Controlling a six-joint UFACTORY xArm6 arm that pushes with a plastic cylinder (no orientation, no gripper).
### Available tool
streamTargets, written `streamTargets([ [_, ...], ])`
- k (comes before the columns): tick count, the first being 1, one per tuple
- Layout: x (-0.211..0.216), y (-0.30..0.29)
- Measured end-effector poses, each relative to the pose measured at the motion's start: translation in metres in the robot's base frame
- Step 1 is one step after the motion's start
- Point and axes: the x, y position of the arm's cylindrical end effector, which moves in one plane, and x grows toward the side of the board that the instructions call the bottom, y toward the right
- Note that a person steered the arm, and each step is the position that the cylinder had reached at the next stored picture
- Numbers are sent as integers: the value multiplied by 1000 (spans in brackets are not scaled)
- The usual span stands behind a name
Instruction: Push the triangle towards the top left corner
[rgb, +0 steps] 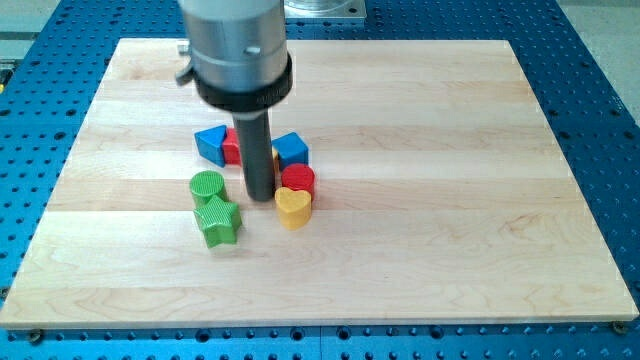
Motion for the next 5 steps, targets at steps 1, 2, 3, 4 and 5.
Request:
streamTargets([
  [1,-25,0],
  [2,-24,-19],
  [3,-24,-52],
  [4,-35,-73],
  [5,-73,-75],
])
